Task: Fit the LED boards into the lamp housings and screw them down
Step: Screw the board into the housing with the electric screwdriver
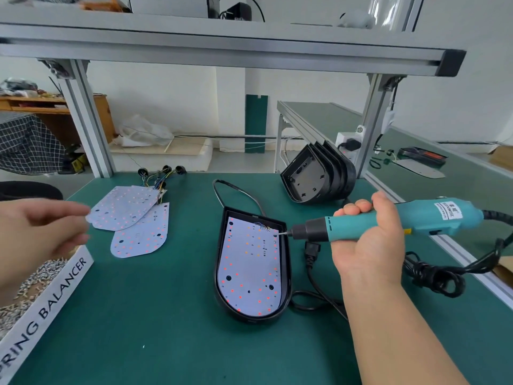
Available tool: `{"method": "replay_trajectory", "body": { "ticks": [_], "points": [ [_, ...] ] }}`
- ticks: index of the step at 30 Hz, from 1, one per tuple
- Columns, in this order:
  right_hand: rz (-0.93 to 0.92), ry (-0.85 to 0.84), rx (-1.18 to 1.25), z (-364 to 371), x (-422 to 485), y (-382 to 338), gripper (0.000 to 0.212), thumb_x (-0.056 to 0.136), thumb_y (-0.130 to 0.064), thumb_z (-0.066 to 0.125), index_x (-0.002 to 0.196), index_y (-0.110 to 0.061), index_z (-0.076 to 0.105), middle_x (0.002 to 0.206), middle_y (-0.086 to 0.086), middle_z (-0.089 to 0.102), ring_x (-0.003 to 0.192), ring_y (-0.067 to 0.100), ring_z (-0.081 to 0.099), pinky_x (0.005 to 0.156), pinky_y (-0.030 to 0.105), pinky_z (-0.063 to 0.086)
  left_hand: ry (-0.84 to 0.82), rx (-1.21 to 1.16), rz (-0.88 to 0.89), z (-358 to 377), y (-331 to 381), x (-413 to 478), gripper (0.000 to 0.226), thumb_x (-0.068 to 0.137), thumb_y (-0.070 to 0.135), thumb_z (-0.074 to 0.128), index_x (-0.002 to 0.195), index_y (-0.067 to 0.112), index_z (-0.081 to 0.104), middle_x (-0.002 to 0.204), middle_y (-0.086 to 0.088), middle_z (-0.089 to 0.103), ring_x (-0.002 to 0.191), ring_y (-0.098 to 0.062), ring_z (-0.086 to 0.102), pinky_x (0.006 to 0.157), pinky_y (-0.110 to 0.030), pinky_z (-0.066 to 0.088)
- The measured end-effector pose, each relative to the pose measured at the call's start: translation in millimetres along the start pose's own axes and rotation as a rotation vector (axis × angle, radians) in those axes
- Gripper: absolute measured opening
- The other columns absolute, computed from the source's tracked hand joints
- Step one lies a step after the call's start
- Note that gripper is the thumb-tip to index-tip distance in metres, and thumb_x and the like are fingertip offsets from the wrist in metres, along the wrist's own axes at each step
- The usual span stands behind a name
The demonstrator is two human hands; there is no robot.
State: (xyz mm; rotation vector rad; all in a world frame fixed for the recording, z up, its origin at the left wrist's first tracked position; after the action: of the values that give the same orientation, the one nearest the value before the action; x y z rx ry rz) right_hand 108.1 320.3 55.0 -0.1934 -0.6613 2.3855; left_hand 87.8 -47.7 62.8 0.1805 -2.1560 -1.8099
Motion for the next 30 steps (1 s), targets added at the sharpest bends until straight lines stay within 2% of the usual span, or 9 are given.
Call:
{"method": "replay_trajectory", "body": {
  "ticks": [1,3,7,9,12,15,22,25,30],
  "points": [
    [0.018,-0.001,0.021,1,-1,-1,0.02,0.094,-0.02,0.057,0.076,-0.019,0.047,0.059,-0.009,0.048,0.049,0.01,0.046,0.055,0.02,0.045,-0.002,-0.036,0.039,12,7,-8,0.019,0.09,0.0,0.057,0.094,0.014,0.07,0.073,-0.007,0.073,0.065,-0.009,0.07,0.061,-0.02,0.058],
    [0.036,-0.003,0.051,2,-3,-3,0.022,0.093,-0.02,0.057,0.074,-0.019,0.047,0.059,-0.009,0.048,0.049,0.01,0.046,0.055,0.019,0.045,-0.092,-0.084,0.059,43,19,-25,0.022,0.084,0.0,0.063,0.078,0.018,0.074,0.06,-0.002,0.07,0.054,-0.006,0.065,0.052,-0.012,0.052],
    [0.054,-0.024,0.094,4,-5,-6,0.019,0.092,-0.019,0.058,0.075,-0.019,0.047,0.059,-0.009,0.047,0.05,0.01,0.045,0.055,0.02,0.045,-0.276,-0.206,0.026,115,37,-50,0.04,0.084,-0.007,0.058,0.059,0.02,0.073,0.051,0.002,0.062,0.051,-0.008,0.056,0.053,-0.016,0.047],
    [0.065,-0.025,0.115,5,-4,-7,0.019,0.091,-0.018,0.059,0.076,-0.018,0.047,0.059,-0.008,0.047,0.05,0.01,0.045,0.056,0.02,0.045,-0.292,-0.214,0.007,137,39,-54,0.048,0.084,-0.009,0.053,0.053,0.023,0.072,0.048,0.003,0.057,0.047,-0.008,0.052,0.052,-0.02,0.042],
    [0.065,-0.026,0.124,5,-4,-7,0.02,0.09,-0.018,0.059,0.073,-0.019,0.048,0.06,-0.009,0.047,0.05,0.009,0.045,0.056,0.02,0.045,-0.283,-0.238,-0.025,151,36,-62,0.042,0.081,-0.005,0.054,0.056,0.025,0.072,0.048,0.002,0.053,0.048,-0.01,0.047,0.059,-0.027,0.038],
    [0.065,-0.035,0.143,6,-6,-6,0.02,0.09,-0.018,0.059,0.072,-0.019,0.05,0.059,-0.009,0.047,0.049,0.009,0.045,0.055,0.019,0.045,-0.288,-0.18,-0.003,150,31,-70,0.022,0.064,0.015,0.055,0.064,0.027,0.074,0.05,0.003,0.055,0.052,-0.011,0.046,0.064,-0.03,0.042],
    [0.094,-0.075,0.165,9,-12,-3,0.018,0.088,-0.02,0.06,0.074,-0.018,0.051,0.06,-0.008,0.047,0.049,0.008,0.046,0.056,0.02,0.045,-0.233,-0.108,0.092,146,29,-80,0.028,0.064,0.018,0.048,0.066,0.029,0.074,0.053,-0.006,0.036,0.053,-0.019,0.029,0.048,-0.023,0.027],
    [0.107,-0.085,0.171,10,-14,-3,0.018,0.089,-0.021,0.059,0.074,-0.018,0.051,0.06,-0.008,0.047,0.049,0.008,0.046,0.056,0.02,0.045,-0.216,-0.113,0.143,148,26,-81,0.025,0.085,0.005,0.06,0.08,0.027,0.07,0.056,0.004,0.054,0.053,-0.015,0.045,0.049,-0.021,0.042],
    [0.127,-0.098,0.194,12,-15,-5,0.017,0.091,-0.022,0.057,0.075,-0.018,0.051,0.06,-0.008,0.047,0.049,0.008,0.046,0.056,0.02,0.045,-0.213,-0.121,0.099,149,23,-80,0.024,0.084,0.012,0.067,0.069,0.03,0.072,0.06,0.007,0.068,0.054,-0.003,0.06,0.054,-0.014,0.049]
  ]
}}
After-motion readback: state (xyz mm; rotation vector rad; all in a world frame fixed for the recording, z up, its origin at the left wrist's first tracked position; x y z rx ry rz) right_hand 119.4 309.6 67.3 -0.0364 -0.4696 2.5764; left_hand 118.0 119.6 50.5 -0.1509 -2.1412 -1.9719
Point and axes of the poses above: each hand's wrist, its own x-axis towards the middle knuckle, its own z-axis out of the palm, y = z × x, the point moved 1 cm from there along x, towards the middle knuckle
